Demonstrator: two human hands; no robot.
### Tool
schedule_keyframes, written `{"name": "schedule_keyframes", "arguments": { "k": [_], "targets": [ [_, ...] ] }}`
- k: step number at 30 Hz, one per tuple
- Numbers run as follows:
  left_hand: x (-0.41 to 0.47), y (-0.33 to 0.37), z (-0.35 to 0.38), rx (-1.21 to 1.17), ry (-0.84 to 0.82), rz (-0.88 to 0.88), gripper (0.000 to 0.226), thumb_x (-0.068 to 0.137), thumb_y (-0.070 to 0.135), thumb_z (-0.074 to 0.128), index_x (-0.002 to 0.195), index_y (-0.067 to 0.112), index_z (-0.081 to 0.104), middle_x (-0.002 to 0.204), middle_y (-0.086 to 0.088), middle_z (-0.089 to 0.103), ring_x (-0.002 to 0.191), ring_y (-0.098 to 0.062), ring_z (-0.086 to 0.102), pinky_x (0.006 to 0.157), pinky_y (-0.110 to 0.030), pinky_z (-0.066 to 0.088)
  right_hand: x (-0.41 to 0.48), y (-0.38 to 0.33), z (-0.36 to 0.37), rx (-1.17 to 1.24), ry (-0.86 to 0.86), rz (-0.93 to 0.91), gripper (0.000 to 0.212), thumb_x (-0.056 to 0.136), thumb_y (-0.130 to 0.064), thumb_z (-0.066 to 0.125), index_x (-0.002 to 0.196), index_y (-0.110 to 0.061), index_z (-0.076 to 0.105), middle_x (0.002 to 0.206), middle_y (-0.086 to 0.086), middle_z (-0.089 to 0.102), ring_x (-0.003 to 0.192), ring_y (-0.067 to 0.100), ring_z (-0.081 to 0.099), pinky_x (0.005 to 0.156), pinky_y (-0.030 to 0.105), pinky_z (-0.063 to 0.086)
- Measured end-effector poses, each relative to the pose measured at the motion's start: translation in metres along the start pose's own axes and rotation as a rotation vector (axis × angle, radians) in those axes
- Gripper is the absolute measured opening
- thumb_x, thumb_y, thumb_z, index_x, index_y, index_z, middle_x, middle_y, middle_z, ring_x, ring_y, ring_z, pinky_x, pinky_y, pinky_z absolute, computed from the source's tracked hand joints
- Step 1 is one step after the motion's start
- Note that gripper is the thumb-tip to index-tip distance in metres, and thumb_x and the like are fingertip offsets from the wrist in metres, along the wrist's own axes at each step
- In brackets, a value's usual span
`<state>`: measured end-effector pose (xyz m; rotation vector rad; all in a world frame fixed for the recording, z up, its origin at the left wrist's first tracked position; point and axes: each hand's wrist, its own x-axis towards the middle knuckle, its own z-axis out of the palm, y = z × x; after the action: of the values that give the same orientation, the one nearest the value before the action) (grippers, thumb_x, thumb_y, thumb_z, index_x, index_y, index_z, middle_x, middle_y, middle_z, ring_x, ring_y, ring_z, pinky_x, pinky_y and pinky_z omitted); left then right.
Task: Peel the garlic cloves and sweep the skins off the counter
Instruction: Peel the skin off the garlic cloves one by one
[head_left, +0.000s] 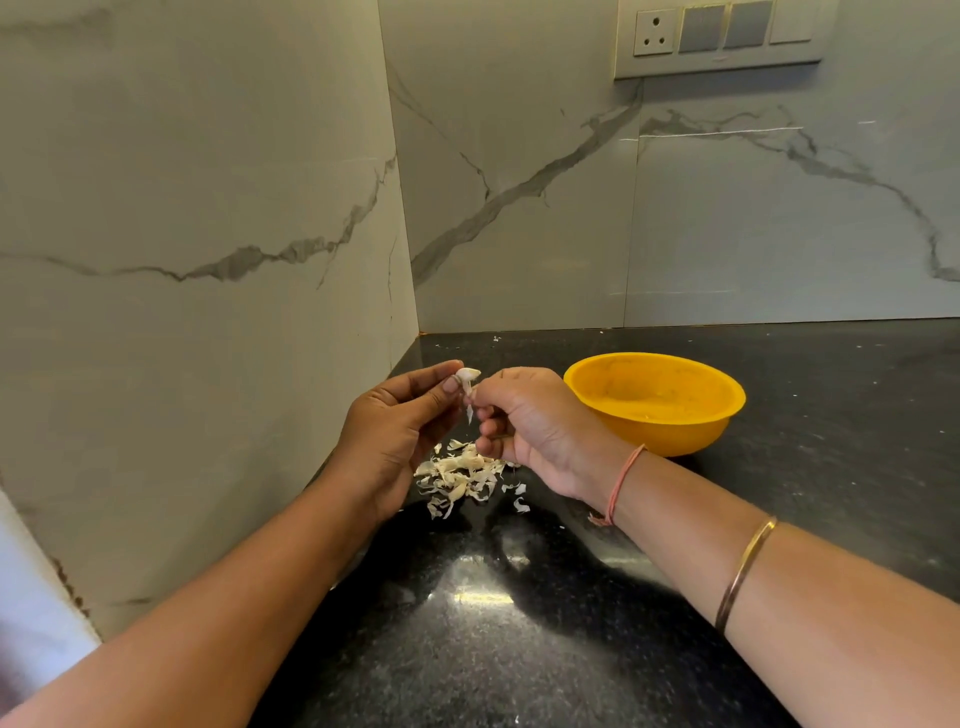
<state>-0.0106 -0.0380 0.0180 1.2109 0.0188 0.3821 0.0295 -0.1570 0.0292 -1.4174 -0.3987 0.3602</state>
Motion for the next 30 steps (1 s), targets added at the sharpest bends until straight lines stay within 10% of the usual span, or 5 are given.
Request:
{"name": "schedule_keyframes", "arguments": {
  "k": [12,16,30],
  "targets": [
    [0.007,0.002,-0.004,-0.071,0.086,-0.071,0.014,0.079,0.011,0.063,0.090,0.018,0.068,0.074,0.008,0.070,0.064,0.000,0.061,0.062,-0.015,0.049,0.003,0.012,-0.006,-0.647,0.152,-0.235,0.031,0.091,-0.026,0.054,0.080,0.002,0.063,0.065,0.011,0.065,0.050,0.012,0.061,0.062,0.031,0.056],
    [0.007,0.001,-0.004,-0.067,0.085,-0.075,0.013,0.083,0.010,0.061,0.092,0.016,0.068,0.074,0.006,0.071,0.063,-0.001,0.063,0.058,-0.014,0.051,0.007,0.014,-0.010,-0.866,0.207,-0.383,0.006,0.088,-0.014,0.060,0.082,-0.014,0.059,0.089,0.005,0.063,0.079,0.017,0.061,0.064,0.024,0.049],
    [0.007,-0.004,-0.004,0.104,0.104,-0.050,0.006,0.082,0.014,0.064,0.085,0.016,0.070,0.076,0.004,0.070,0.068,-0.005,0.059,0.059,-0.015,0.049,0.004,0.008,-0.008,-0.609,0.196,-0.616,0.014,0.093,-0.025,0.056,0.099,-0.014,0.062,0.081,0.002,0.068,0.068,0.017,0.067,0.062,0.043,0.057]
  ]
}}
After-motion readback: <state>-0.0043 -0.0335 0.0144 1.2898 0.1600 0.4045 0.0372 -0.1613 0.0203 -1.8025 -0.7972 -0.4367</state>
